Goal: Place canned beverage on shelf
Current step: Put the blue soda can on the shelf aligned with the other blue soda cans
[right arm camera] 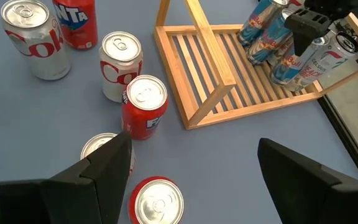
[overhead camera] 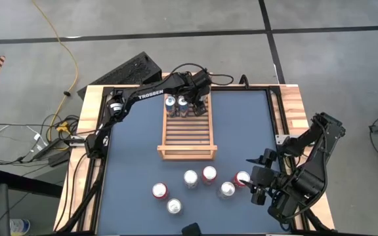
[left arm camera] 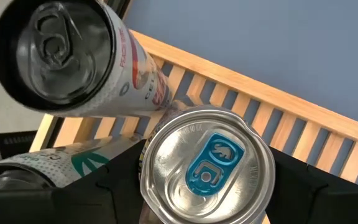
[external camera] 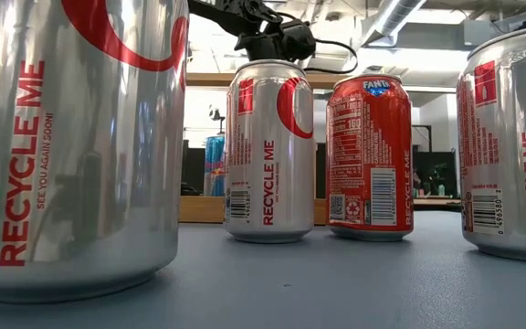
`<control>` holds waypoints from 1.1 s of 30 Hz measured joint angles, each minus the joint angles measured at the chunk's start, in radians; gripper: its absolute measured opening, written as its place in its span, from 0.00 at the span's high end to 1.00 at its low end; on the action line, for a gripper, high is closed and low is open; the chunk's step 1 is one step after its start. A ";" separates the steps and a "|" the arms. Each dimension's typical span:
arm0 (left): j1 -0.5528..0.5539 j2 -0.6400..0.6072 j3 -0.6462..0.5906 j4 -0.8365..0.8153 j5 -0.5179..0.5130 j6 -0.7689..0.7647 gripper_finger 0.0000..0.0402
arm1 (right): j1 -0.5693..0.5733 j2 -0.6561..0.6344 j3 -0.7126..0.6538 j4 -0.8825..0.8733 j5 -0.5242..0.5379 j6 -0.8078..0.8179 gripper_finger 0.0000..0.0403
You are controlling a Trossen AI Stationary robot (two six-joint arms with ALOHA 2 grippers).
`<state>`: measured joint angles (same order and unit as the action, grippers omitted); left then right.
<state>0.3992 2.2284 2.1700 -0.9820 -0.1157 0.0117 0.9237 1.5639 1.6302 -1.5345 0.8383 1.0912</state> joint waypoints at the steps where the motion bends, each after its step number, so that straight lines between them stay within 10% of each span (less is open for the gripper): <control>1: 0.000 0.000 0.000 -0.005 0.004 -0.006 0.41 | 0.000 0.000 0.000 0.000 0.000 0.000 0.21; 33: -0.007 0.039 0.000 -0.030 0.015 -0.018 0.41 | 0.000 0.000 0.000 0.002 -0.007 0.000 0.21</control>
<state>0.3923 2.2669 2.1700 -1.0123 -0.1007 -0.0066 0.9237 1.5639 1.6306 -1.5324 0.8314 1.0908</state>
